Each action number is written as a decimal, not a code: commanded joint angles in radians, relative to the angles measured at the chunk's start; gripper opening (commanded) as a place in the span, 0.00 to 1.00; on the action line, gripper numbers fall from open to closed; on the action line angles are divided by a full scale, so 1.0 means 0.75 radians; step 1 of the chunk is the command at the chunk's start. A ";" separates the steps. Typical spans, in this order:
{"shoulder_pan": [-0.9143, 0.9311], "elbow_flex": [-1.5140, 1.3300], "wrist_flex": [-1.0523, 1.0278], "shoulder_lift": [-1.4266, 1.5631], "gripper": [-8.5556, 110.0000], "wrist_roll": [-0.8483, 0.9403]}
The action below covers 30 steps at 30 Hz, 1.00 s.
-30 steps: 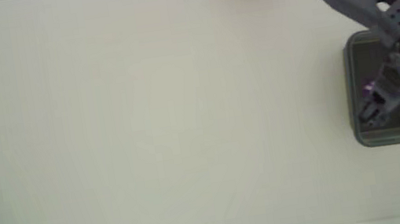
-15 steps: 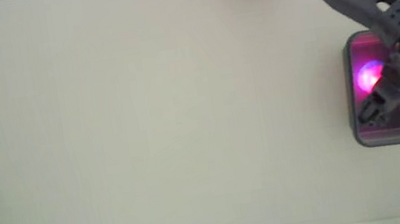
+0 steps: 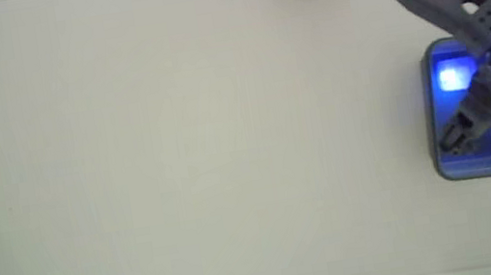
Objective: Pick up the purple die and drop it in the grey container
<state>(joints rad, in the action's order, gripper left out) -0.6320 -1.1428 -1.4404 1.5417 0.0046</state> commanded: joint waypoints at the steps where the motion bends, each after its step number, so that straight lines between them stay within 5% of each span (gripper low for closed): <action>1: -0.027 -0.010 0.019 0.112 1.00 -0.006; 30: 0.200 -0.307 0.018 0.410 1.00 -0.006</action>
<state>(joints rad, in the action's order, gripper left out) -0.5001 -1.3591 -1.4343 1.7549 0.0015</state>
